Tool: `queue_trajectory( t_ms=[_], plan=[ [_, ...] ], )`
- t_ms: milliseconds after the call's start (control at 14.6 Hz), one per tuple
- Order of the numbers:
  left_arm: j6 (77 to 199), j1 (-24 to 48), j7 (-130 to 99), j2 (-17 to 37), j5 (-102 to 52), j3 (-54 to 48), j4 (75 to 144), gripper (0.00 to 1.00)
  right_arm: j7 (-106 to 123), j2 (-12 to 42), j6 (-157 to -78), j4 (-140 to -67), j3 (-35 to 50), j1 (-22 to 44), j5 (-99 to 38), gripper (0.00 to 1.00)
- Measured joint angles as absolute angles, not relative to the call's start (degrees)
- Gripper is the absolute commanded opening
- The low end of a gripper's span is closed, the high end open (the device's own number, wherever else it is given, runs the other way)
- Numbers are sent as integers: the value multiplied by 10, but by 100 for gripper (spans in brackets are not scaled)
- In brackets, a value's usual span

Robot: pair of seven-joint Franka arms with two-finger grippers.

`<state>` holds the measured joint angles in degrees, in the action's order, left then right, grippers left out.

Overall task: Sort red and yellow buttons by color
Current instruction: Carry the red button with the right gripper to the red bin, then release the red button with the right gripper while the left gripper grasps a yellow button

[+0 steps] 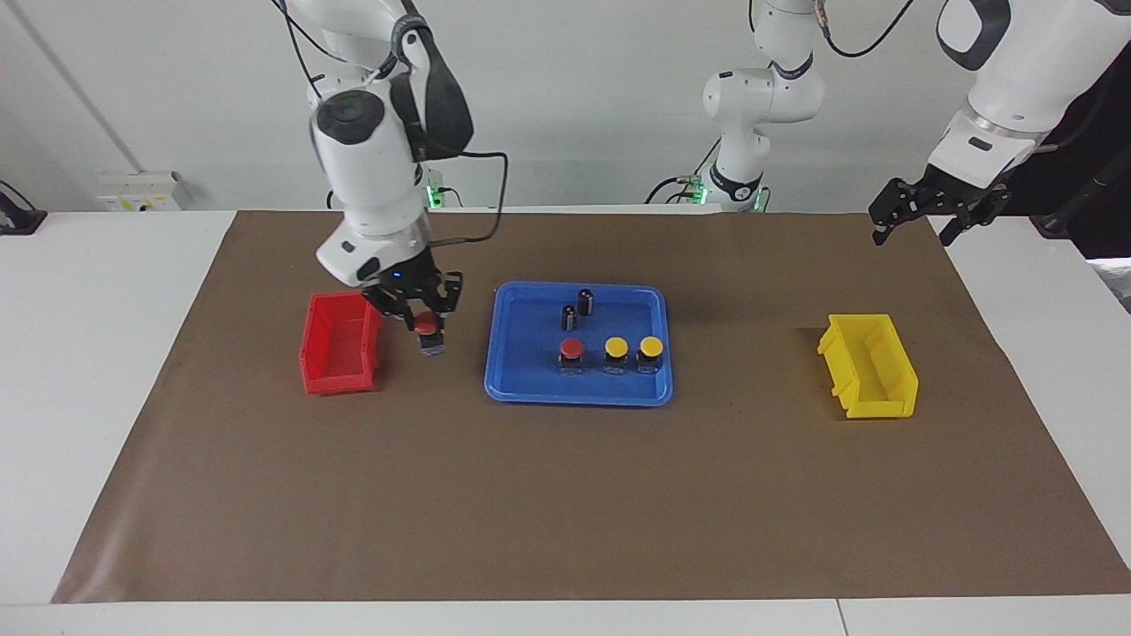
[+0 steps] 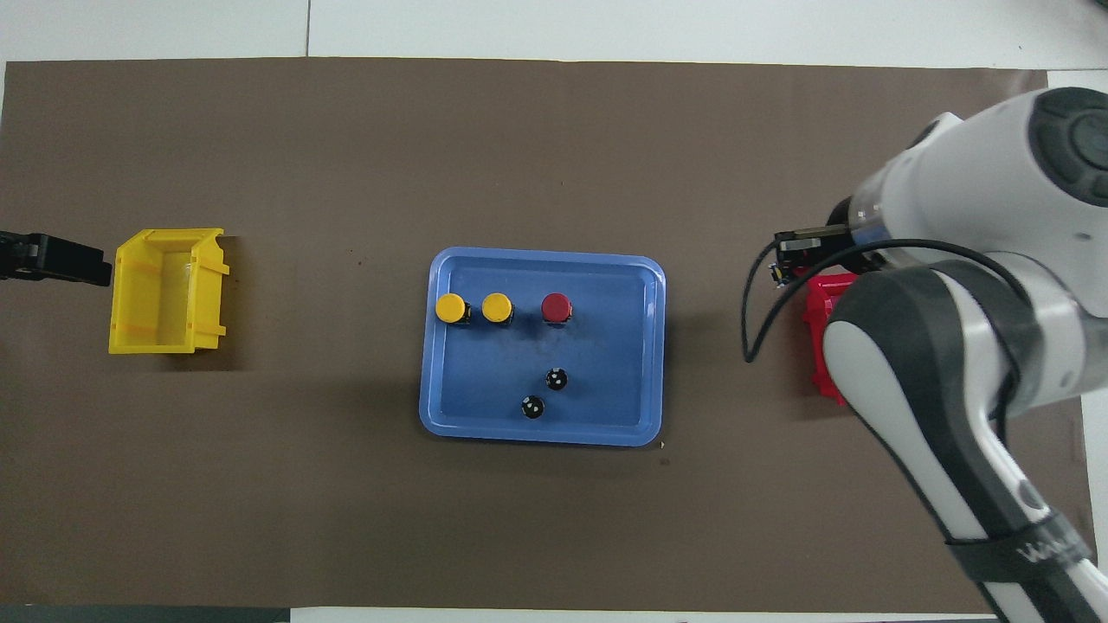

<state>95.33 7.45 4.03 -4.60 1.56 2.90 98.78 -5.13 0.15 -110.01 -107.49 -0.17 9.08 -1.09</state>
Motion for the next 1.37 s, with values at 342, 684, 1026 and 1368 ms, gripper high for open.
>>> queue_trajectory(
  t_ms=[342,684,1026,1368],
  plan=[
    [1064,181,-108,-49,-2,23,1077,99,52,-100,-1112,-1225,-4,-4,-21,23],
    [1213,263,-253,25,-25,21,1117,95,103,-121,-1169,-1300,-3,-47,-23,23],
    [1290,310,-274,112,-26,21,1114,95,94,-112,-1243,-1347,1,-41,-57,23],
    [1298,345,-274,136,-26,21,1113,85,84,-105,-1269,-1376,2,-34,-59,23]
  ],
)
